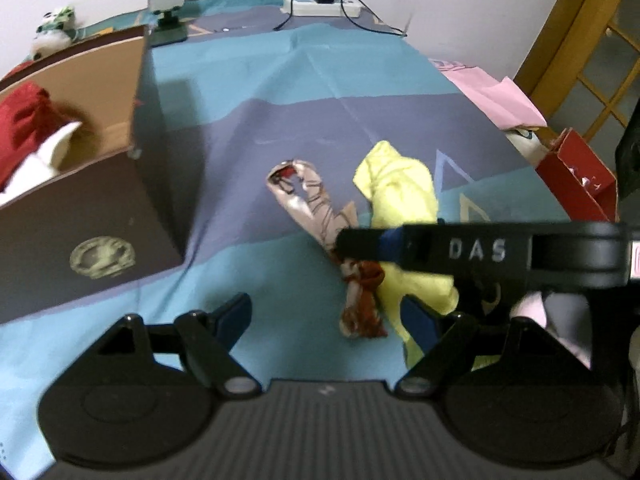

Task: Organize soft objects
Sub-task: 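Move the right gripper to the pile and grasp the brown patterned scarf, then carry the brown scarf with the right gripper over the box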

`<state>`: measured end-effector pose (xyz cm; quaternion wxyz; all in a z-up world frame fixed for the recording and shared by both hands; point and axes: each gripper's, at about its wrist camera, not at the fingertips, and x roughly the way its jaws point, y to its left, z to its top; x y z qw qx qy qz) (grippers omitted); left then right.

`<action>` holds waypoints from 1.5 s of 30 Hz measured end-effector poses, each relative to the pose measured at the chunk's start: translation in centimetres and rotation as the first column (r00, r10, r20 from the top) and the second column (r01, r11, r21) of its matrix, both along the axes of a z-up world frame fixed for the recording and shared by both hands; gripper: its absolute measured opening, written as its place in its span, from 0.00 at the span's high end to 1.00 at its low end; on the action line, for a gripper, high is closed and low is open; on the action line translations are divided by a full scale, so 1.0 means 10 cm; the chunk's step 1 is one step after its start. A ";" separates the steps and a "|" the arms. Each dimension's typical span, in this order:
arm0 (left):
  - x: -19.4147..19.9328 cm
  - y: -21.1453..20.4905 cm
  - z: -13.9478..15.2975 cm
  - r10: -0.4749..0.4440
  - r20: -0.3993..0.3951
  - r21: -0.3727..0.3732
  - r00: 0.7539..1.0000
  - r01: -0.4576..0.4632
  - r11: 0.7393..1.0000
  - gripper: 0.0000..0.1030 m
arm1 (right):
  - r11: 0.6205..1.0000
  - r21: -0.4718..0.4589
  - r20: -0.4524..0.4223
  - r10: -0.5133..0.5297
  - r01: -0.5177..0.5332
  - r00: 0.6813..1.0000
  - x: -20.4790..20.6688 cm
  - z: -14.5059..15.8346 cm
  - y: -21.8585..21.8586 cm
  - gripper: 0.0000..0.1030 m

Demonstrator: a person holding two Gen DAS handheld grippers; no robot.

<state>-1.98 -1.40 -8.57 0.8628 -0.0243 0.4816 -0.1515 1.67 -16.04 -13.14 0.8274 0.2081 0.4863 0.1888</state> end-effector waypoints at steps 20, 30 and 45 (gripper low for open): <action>0.37 -0.29 -0.26 -0.001 -0.085 0.072 0.996 0.007 0.997 0.76 | 0.994 0.013 -0.057 0.113 -0.112 0.992 0.24 -0.21 -0.02 0.89; 0.39 -0.34 -0.22 -0.002 -0.069 0.087 0.998 0.008 0.996 0.86 | 0.990 0.090 -0.084 0.114 -0.106 0.990 0.33 -0.25 -0.11 0.96; 0.28 -0.04 0.52 0.017 0.129 0.077 0.992 -0.027 0.997 0.88 | 0.972 0.159 0.098 0.156 -0.170 0.983 0.44 0.48 0.15 0.99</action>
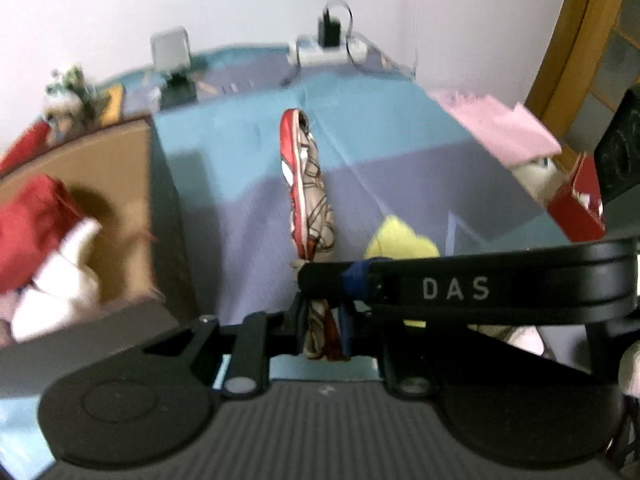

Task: Organize soft objects
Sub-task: 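Carry the brown scarf with the right gripper over the box, then release the brown scarf into the box and withdraw the right gripper, then move the right gripper to the pile and grasp the green knitted cloth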

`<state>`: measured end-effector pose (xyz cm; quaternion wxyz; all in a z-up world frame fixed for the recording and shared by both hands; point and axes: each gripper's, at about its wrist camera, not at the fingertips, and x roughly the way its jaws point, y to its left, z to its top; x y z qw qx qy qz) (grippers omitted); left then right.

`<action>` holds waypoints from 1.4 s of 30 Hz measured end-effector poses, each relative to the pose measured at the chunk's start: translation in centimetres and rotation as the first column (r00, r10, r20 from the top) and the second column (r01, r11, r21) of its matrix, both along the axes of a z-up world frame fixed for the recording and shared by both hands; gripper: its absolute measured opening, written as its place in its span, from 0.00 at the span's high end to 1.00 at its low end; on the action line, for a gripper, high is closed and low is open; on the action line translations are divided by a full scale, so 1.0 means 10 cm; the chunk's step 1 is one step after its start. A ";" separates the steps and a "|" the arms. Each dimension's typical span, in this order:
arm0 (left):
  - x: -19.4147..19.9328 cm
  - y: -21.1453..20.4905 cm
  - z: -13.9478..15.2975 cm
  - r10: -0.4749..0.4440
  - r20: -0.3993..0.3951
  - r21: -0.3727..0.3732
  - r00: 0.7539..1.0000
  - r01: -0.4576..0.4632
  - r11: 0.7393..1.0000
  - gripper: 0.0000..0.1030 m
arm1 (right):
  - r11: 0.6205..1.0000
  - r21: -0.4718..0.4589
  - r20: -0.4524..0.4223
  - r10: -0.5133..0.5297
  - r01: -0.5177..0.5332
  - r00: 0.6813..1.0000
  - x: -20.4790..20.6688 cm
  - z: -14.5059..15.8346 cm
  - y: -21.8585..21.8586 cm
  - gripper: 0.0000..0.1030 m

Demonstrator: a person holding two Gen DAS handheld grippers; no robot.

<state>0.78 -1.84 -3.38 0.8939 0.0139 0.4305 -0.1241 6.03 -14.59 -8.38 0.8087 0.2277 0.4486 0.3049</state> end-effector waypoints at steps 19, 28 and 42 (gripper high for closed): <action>0.23 1.50 0.20 0.239 0.041 -0.032 0.970 -0.238 0.971 0.54 | 0.978 -0.111 0.084 0.186 -0.177 0.979 0.37 0.18 1.48 0.92; 0.22 1.59 0.09 0.248 0.023 -0.030 0.968 -0.248 0.968 0.48 | 0.987 -0.118 0.086 0.120 -0.109 0.989 0.35 0.23 1.23 0.91; -0.16 1.05 0.30 0.099 0.088 -0.033 0.991 -0.096 0.995 0.47 | 0.993 -0.091 0.048 0.080 -0.076 0.996 0.17 0.30 0.30 0.90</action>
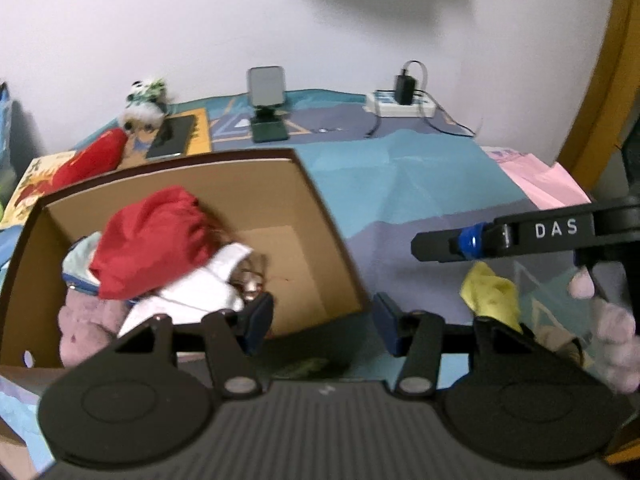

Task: Organize soft objects
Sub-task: 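Move the right gripper to the pile and grasp the green knitted cloth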

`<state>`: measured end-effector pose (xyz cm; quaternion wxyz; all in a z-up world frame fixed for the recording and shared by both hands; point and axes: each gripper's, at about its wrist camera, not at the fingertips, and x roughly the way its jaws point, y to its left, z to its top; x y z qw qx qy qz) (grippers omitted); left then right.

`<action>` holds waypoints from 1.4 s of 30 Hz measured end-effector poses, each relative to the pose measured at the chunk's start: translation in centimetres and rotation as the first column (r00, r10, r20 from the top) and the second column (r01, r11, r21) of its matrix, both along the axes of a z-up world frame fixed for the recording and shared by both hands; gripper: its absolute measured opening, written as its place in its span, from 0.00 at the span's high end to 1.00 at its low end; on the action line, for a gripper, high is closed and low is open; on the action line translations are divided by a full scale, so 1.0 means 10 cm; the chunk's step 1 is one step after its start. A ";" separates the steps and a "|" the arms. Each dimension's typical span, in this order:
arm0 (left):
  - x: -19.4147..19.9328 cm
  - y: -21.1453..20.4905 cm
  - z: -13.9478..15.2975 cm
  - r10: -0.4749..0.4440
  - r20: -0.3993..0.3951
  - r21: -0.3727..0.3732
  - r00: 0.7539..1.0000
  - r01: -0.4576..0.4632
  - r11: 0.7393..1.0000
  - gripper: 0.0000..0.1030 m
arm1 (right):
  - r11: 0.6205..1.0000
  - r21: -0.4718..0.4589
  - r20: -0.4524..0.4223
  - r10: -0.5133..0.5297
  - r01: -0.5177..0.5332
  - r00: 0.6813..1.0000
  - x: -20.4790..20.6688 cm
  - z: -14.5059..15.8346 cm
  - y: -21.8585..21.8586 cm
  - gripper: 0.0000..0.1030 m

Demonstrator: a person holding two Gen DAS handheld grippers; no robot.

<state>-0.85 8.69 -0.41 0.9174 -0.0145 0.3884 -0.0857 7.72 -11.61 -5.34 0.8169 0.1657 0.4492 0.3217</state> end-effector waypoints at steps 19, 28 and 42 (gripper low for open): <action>-0.47 -0.79 -0.34 -0.438 -0.175 -0.138 0.882 0.419 0.898 0.44 | 0.974 -0.099 -0.236 0.175 -0.203 0.956 -0.62 -0.23 -0.68 0.90; -0.46 -1.14 -0.56 -0.583 -0.265 -0.242 0.768 0.532 0.811 0.42 | 0.976 -0.140 -0.393 0.100 -0.167 0.914 -0.90 -0.49 -1.05 0.90; -0.33 -1.40 -0.96 -0.574 -0.388 -0.280 0.721 0.501 0.819 0.42 | 1.000 -0.015 -0.479 0.014 -0.024 0.878 -1.02 -0.84 -1.24 0.88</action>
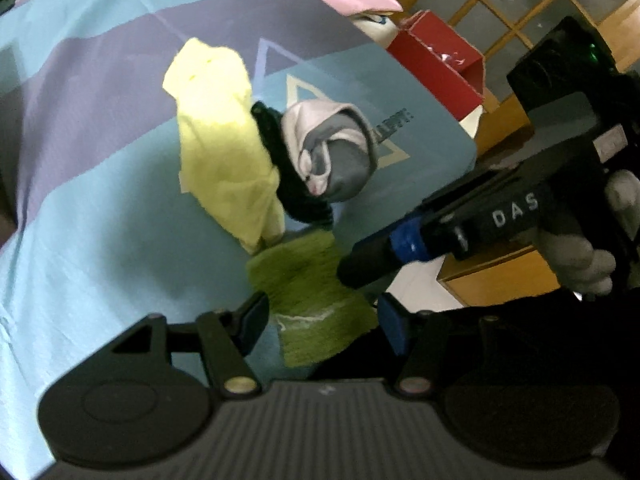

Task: Organize soft objects
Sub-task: 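Move the right gripper to the pile and grasp the green knitted cloth, then carry the green knitted cloth with the right gripper into the box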

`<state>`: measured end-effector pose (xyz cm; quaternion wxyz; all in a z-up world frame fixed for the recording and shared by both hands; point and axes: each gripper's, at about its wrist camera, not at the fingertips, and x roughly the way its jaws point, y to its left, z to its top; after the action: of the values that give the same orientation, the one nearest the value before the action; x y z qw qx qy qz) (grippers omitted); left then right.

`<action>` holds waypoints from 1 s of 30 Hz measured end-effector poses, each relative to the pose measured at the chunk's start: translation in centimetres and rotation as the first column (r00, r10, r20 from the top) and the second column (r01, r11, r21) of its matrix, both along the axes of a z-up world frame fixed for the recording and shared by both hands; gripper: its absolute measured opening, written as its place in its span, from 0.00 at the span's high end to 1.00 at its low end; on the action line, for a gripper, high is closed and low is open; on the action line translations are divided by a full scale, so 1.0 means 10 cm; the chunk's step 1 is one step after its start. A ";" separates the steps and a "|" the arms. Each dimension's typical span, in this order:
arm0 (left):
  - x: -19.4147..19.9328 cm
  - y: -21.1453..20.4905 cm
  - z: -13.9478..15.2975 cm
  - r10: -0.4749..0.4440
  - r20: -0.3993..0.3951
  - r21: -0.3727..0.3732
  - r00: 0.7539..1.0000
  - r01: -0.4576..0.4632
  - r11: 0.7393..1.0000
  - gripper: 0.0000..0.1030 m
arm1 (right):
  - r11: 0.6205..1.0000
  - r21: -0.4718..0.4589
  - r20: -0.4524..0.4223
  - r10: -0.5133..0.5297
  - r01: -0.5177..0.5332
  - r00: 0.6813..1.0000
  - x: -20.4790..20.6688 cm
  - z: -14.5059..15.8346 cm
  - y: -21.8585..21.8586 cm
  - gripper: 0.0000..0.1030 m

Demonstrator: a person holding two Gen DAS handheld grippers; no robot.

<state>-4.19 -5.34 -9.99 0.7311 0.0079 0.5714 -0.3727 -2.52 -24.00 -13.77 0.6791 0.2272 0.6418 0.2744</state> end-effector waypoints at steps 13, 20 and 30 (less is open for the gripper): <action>-0.01 0.11 -0.10 0.072 -0.010 -0.019 0.997 -0.072 0.997 0.73 | 0.999 0.052 0.007 0.007 -0.008 1.000 0.03 -0.06 0.13 0.91; -0.11 0.35 0.10 0.123 0.048 -0.028 0.991 -0.122 0.992 0.73 | 0.993 0.095 0.077 0.066 -0.074 0.995 0.08 0.16 0.43 0.92; -0.15 1.02 0.75 0.252 0.218 -0.076 0.943 -0.241 0.968 0.73 | 0.971 0.161 0.268 0.131 -0.179 0.954 0.37 0.79 1.08 0.92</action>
<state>-5.67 4.89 -2.45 0.8321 -0.0391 0.4718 -0.2889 1.19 -13.21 -5.85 0.7085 0.2003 0.5366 0.4122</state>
